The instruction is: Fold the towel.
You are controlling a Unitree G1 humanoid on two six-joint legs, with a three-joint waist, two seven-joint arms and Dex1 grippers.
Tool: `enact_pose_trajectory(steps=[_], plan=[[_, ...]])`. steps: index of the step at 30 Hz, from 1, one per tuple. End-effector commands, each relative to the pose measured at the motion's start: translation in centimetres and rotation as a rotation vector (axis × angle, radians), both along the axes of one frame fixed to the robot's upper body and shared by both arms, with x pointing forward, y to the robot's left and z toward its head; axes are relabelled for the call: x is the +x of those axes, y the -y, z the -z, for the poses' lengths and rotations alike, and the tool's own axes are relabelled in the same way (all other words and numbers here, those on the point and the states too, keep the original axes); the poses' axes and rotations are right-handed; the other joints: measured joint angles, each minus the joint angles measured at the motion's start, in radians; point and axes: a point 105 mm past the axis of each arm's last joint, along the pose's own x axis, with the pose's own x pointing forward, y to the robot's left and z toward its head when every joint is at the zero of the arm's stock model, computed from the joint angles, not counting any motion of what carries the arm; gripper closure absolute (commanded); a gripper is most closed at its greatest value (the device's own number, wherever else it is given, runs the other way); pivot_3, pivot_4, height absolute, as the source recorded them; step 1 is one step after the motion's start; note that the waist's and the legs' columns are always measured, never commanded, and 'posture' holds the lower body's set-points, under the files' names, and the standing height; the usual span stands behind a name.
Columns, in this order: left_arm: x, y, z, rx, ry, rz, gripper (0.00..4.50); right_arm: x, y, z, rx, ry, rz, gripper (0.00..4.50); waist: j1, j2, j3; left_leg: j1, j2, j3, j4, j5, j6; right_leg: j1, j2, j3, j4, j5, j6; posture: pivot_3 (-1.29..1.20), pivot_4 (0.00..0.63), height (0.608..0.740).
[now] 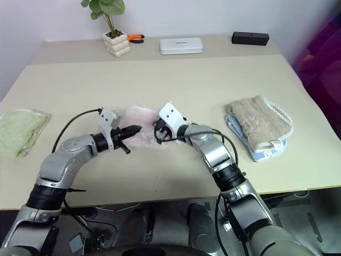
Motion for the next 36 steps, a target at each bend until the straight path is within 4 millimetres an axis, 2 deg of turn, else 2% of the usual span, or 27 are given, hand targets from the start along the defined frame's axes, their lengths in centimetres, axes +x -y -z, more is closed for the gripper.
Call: enact_pose_trajectory(steps=[1,3,6,7,9,12,13,14,16,17,21,23,29,32,36], plan=[[-0.1,-0.4,-0.4,-0.038,0.032,-0.03,4.46,-0.1,0.7,-0.1,0.0,0.023,0.022,4.44,0.0,0.0,0.0,0.001,0.0,0.0,0.0,0.0,0.0,0.001,0.0,0.0,0.0,0.0,0.0,0.0,0.15,0.738],[-0.2,-0.9,-1.5,-0.098,0.063,-0.05,4.46,-0.2,0.9,-1.6,0.049,0.063,0.016,4.44,0.0,0.0,0.0,0.003,0.0,0.0,0.001,0.0,0.0,0.003,0.0,0.0,0.0,0.0,0.0,0.0,0.15,0.738],[0.1,-4.1,-5.0,-0.256,0.135,-0.175,4.46,-0.9,1.9,-5.6,0.137,0.15,-0.023,3.6,0.0,0.0,0.0,0.002,0.0,-0.001,0.001,0.0,0.0,0.002,0.0,0.0,0.0,0.0,0.0,0.0,0.15,0.738],[0.1,-5.4,-5.8,-0.289,0.151,-0.218,4.22,-1.4,2.3,-6.6,0.135,0.178,-0.058,3.17,0.0,0.0,0.0,0.001,0.0,-0.001,0.001,0.0,0.0,0.002,0.0,0.0,0.0,0.0,0.0,0.0,0.15,0.738],[0.1,-7.4,-6.5,-0.304,0.161,-0.282,3.59,-2.5,2.9,-7.6,0.112,0.211,-0.117,2.2,0.0,0.0,0.0,0.001,0.0,-0.001,0.001,0.0,0.0,0.002,0.0,0.0,0.0,0.0,0.0,0.0,0.15,0.738],[0.0,-9.4,-6.4,-0.318,0.129,-0.362,2.1,-4.0,3.5,-8.4,0.079,0.221,-0.188,0.64,0.0,0.0,0.0,0.002,0.0,-0.001,0.001,0.0,0.0,0.002,0.0,-0.001,0.0,0.0,0.0,0.0,0.15,0.738],[0.0,-9.8,-6.1,-0.325,0.105,-0.378,1.68,-4.3,3.6,-8.5,0.069,0.224,-0.207,0.25,-0.001,0.0,0.0,0.002,0.0,-0.001,0.001,0.0,0.0,0.002,0.0,-0.001,0.0,0.0,0.0,0.0,0.15,0.738],[-0.1,-10.0,-5.5,-0.32,0.069,-0.39,1.14,-4.7,3.6,-8.6,0.063,0.225,-0.222,0.0,-0.001,0.0,0.0,0.002,0.0,-0.001,0.001,0.0,0.0,0.002,0.0,-0.001,0.0,0.0,0.0,0.0,0.15,0.738],[-0.1,-9.4,-3.8,-0.317,-0.031,-0.397,0.12,-5.3,3.7,-8.5,0.032,0.234,-0.25,0.0,0.0,0.0,0.0,0.002,0.0,-0.001,0.001,0.0,0.0,0.002,0.0,0.0,0.0,0.0,0.0,0.0,0.15,0.738],[-0.1,-8.8,-3.3,-0.356,-0.082,-0.387,0.05,-5.6,3.7,-8.3,0.012,0.237,-0.263,0.0,0.003,0.0,0.0,0.001,0.0,-0.001,0.001,0.0,0.0,0.002,0.0,0.0,0.0,0.0,0.0,0.0,0.15,0.738],[0.1,-6.8,-1.8,-0.469,-0.265,-0.361,0.05,-6.7,3.7,-7.3,-0.029,0.238,-0.297,0.0,0.006,-0.001,0.0,0.001,0.0,-0.001,0.002,0.0,0.0,0.003,0.0,-0.001,0.0,0.0,0.001,0.0,0.15,0.738],[0.0,-5.8,-1.6,-0.515,-0.314,-0.331,0.05,-7.3,3.7,-7.0,-0.035,0.235,-0.312,0.0,0.004,-0.001,0.001,0.001,0.0,-0.002,0.003,0.0,0.0,0.003,0.0,-0.001,0.0,0.0,0.001,0.0,0.15,0.738],[-0.6,-1.4,-1.6,-0.588,-0.422,-0.183,0.05,-8.3,3.8,-6.4,-0.069,0.244,-0.331,0.0,0.003,-0.001,0.0,0.002,0.0,-0.002,0.002,0.0,0.0,0.003,0.0,-0.001,0.0,0.0,0.0,0.0,0.15,0.738],[-1.1,0.8,-0.3,-0.559,-0.485,-0.15,0.85,-8.4,3.5,-6.5,-0.058,0.253,-0.325,0.0,0.006,-0.002,0.0,0.002,0.0,-0.002,0.003,0.0,0.0,0.004,0.0,-0.001,0.0,0.0,0.0,0.0,0.15,0.738],[-0.8,0.6,0.2,-0.601,-0.481,-0.216,2.89,-8.4,3.4,-6.7,-0.044,0.258,-0.31,0.0,0.005,-0.002,0.0,0.002,-0.001,-0.002,0.003,0.0,0.0,0.004,-0.001,-0.001,0.0,0.0,0.0,0.0,0.15,0.738]])
